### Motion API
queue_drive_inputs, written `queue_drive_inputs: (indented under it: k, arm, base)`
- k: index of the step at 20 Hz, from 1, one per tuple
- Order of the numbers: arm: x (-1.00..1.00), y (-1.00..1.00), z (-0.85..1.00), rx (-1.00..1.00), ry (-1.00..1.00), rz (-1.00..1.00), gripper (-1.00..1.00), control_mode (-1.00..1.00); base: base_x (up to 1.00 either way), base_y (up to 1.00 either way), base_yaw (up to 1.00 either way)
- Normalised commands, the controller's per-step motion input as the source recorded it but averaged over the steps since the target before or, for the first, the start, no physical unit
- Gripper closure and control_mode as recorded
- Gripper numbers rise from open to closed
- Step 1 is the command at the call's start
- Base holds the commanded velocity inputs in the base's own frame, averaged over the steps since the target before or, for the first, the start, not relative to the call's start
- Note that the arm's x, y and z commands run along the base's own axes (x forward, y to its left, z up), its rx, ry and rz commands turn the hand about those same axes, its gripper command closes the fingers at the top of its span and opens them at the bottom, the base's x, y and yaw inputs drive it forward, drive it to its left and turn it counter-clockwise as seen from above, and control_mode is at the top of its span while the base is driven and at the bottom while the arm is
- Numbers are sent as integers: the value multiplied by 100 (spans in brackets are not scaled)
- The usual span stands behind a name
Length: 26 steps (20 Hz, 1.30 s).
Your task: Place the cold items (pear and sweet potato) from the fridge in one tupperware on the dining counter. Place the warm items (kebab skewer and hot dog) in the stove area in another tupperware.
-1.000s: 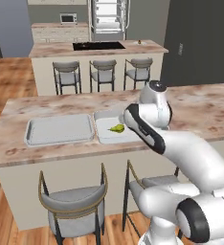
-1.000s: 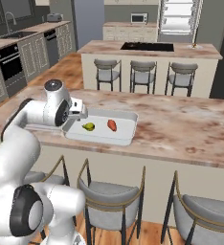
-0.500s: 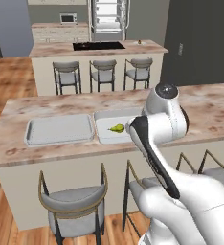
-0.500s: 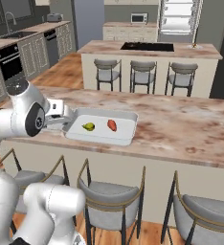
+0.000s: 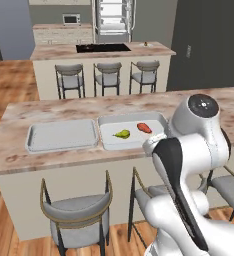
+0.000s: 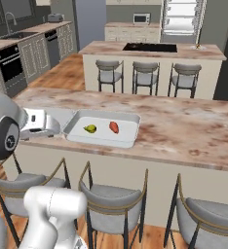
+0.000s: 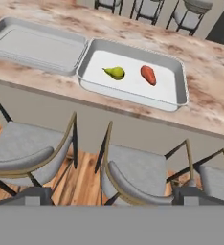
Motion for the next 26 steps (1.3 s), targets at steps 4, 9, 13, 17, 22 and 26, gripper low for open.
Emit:
queue_drive_inputs:
  k: [4, 9, 13, 17, 22, 26]
  arm:
    - [-96, -13, 6, 1, -13, 0, -100, -100]
    - [-77, -2, -4, 0, -20, 0, -100, 100]
    - [0, 0, 0, 0, 0, 0, -100, 100]
    - [0, 0, 0, 0, 0, 0, -100, 100]
    - [0, 0, 0, 0, 0, 0, -100, 100]
    - [0, 0, 0, 0, 0, 0, -100, 100]
  base:
    - [0, 0, 0]
    - [-18, 6, 0]
    - [-76, 91, 0]
    - [-63, 100, 0]
    - [-22, 100, 0]
    - [24, 100, -8]
